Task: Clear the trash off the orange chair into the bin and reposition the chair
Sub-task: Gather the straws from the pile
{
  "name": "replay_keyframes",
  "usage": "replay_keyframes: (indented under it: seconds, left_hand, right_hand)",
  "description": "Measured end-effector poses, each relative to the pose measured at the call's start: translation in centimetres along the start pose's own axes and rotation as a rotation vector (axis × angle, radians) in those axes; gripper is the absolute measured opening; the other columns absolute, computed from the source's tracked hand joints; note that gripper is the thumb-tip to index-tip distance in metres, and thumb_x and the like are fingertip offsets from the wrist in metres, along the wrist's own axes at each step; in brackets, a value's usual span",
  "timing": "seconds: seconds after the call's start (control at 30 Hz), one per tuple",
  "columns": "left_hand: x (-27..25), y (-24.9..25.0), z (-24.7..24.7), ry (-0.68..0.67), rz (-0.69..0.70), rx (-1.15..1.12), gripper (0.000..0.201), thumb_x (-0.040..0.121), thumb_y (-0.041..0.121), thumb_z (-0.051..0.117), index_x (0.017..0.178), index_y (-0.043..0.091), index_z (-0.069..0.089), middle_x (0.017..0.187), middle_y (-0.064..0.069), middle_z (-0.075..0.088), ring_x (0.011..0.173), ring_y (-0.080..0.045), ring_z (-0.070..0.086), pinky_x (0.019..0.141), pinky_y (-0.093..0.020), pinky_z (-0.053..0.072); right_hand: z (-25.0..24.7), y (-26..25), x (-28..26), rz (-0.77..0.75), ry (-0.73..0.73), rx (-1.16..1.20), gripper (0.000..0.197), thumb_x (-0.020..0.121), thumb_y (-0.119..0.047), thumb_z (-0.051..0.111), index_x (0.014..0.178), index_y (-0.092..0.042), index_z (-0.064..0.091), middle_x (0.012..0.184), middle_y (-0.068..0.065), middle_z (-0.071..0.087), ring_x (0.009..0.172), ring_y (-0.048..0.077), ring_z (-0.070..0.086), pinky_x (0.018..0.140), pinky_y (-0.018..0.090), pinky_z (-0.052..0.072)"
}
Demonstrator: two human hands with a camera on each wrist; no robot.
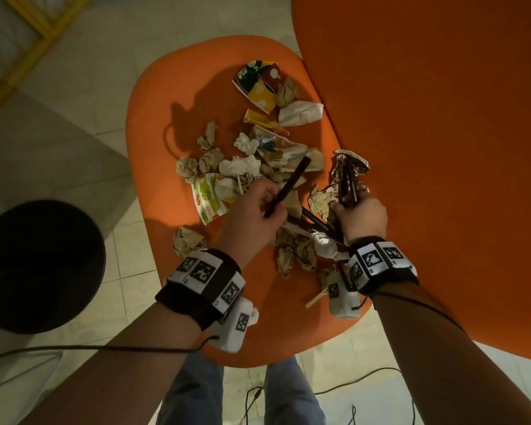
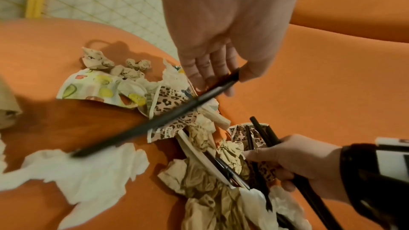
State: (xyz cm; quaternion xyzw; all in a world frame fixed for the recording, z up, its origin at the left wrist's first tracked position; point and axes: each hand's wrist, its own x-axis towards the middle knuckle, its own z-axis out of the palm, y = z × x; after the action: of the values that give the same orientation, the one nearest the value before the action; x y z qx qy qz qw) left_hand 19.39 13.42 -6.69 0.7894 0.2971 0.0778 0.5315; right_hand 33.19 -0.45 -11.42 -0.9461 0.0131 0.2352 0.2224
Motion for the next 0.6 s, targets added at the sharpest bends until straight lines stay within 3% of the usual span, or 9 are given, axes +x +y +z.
replay_keyframes:
  seconds: [0.1,0.2,0.3,0.37,0.43,0.53,0.6]
  left_hand:
    - [0.6,0.4,0.3,-0.041,0.028,0.026,0.017,0.092,0.009,0.051,0.109,0.01,0.051,0.088,0.01,0.053,0.071,0.001,0.051,0.059,-0.006,0.042]
    - [1.2,0.1,0.7,-0.054,0.102,0.188,0.012,0.093,0.011,0.049,0.103,0.008,0.055,0.075,0.009,0.045,0.059,-0.004,0.044,0.05,-0.012,0.032]
    - [2.0,0.0,1.5,-0.158,0.238,0.387,0.016,0.089,0.012,0.055,0.101,0.006,0.063,0.082,0.004,0.051,0.074,-0.011,0.049,0.064,-0.014,0.034]
    - [3.0,-0.2,2.5,-0.336,0.331,0.544,0.02,0.088,0.015,0.056,0.104,0.007,0.066,0.096,-0.003,0.06,0.092,-0.018,0.054,0.076,-0.025,0.04]
    - [4.1,-0.4,4.1,-0.514,0.393,0.715,0.023,0.087,0.015,0.056,0.105,0.007,0.068,0.108,-0.009,0.063,0.105,-0.026,0.054,0.087,-0.036,0.043]
    - [5.3,-0.4,6.6,-0.679,0.47,0.831,0.021,0.083,0.008,0.055,0.097,0.001,0.069,0.101,-0.019,0.066,0.1,-0.039,0.059,0.082,-0.045,0.05]
    - [5.8,-0.1,8.1,-0.77,0.448,1.016,0.029,0.092,0.01,0.046,0.115,0.005,0.062,0.118,-0.015,0.06,0.114,-0.035,0.053,0.089,-0.044,0.044]
  right_hand:
    - [0.2,-0.2,0.0,-0.006,-0.007,-0.064,0.036,0.082,-0.026,0.07,0.115,-0.015,0.062,0.11,0.009,0.069,0.099,0.028,0.066,0.084,0.041,0.056]
    - [0.0,-0.3,0.2,-0.011,-0.026,-0.039,0.032,0.082,-0.025,0.07,0.112,-0.015,0.064,0.109,0.009,0.07,0.099,0.027,0.066,0.084,0.041,0.056]
    - [-0.8,-0.3,0.3,-0.036,-0.021,0.11,0.021,0.084,-0.026,0.068,0.103,-0.018,0.066,0.103,0.005,0.07,0.097,0.023,0.066,0.086,0.039,0.055]
    - [-1.7,-0.2,-0.1,-0.068,0.015,0.216,0.014,0.086,-0.027,0.065,0.099,-0.021,0.067,0.099,0.001,0.07,0.092,0.019,0.066,0.084,0.038,0.055]
    - [-2.7,-0.2,-0.7,-0.12,0.061,0.301,0.009,0.089,-0.027,0.062,0.094,-0.022,0.067,0.092,-0.001,0.069,0.081,0.015,0.063,0.074,0.035,0.055]
    - [-4.4,0.0,-1.6,-0.191,0.083,0.381,0.014,0.093,-0.031,0.057,0.096,-0.02,0.065,0.079,-0.004,0.063,0.07,0.012,0.056,0.063,0.028,0.048]
    - [-5.3,0.1,-2.0,-0.225,0.083,0.426,0.015,0.095,-0.032,0.053,0.097,-0.02,0.063,0.072,-0.009,0.058,0.064,0.008,0.052,0.059,0.022,0.044]
